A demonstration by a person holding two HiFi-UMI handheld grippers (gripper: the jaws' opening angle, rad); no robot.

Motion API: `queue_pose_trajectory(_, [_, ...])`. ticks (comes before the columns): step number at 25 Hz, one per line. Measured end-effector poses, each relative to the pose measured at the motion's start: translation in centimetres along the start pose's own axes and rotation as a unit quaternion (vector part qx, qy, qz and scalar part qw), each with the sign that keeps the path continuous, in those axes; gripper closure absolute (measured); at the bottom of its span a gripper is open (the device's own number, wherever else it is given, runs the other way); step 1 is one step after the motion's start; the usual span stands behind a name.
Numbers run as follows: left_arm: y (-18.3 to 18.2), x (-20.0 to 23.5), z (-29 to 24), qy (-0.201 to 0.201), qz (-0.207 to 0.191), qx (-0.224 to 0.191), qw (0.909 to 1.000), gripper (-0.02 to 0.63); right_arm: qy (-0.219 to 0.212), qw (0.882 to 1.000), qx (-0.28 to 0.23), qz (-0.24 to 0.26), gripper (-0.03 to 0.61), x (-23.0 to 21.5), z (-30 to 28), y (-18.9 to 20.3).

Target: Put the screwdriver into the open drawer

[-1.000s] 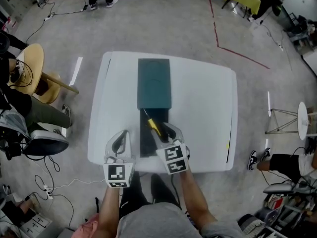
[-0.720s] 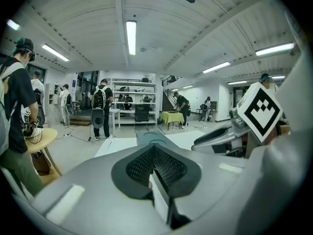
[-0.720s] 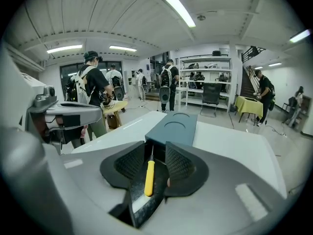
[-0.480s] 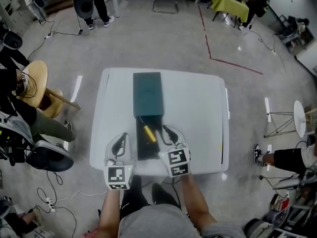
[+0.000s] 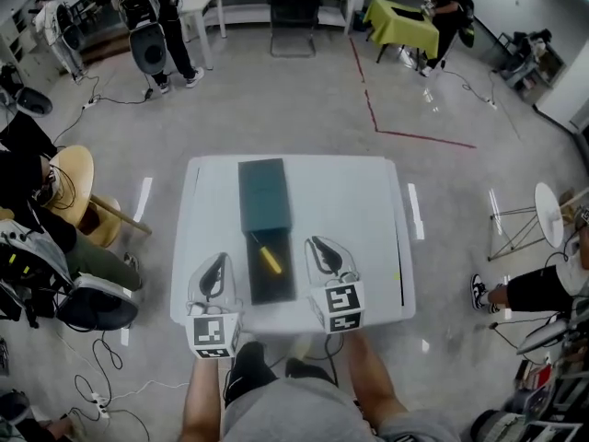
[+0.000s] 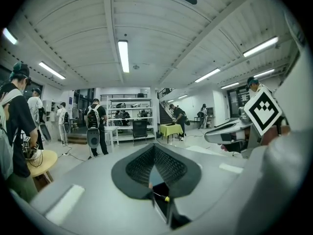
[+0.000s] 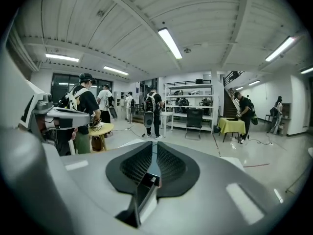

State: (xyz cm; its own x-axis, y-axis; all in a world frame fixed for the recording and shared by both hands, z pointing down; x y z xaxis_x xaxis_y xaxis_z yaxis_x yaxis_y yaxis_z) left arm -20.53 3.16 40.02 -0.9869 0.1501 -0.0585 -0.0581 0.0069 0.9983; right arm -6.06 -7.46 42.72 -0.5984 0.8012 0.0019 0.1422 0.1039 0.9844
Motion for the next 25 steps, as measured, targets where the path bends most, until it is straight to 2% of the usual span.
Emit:
queue_pose_trajectory(13, [-3.4, -2.2, 3.1, 0.009, -0.008, -0.028, 0.9995, 0.602, 0.030, 0.998, -0.056, 0.007, 0.574, -1.8, 6.8, -2.0])
queue_pose_trajectory(19, [-2.8, -3.1, 4.6, 0.017, -0.007, -0.023, 0.9996, 0.603, 0.046, 0.997, -0.067, 0.007, 0.574, -2.5, 9.3, -2.0])
queue_pose_trajectory(25, [-1.0, -2.9, 6.3, 0.001, -0.001, -0.007, 1.0000, 0.602, 0.052, 0.996, -0.067, -0.001, 0.575, -3.0, 11.3, -0.8])
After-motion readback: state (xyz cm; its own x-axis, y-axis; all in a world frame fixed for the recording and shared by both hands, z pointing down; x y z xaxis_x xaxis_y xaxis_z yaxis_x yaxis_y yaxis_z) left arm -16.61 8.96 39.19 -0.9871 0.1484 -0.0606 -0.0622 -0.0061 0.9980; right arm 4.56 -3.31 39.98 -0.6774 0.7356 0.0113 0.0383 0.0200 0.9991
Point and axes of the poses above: the fingertips, and each gripper's own axes: z backward along the fingers, x to its left, y out of its underside, the point moved 1 cm from there along z, backward along the fingers, and after that the axes turned 9 degrees about -x, right-handed, at the moved point
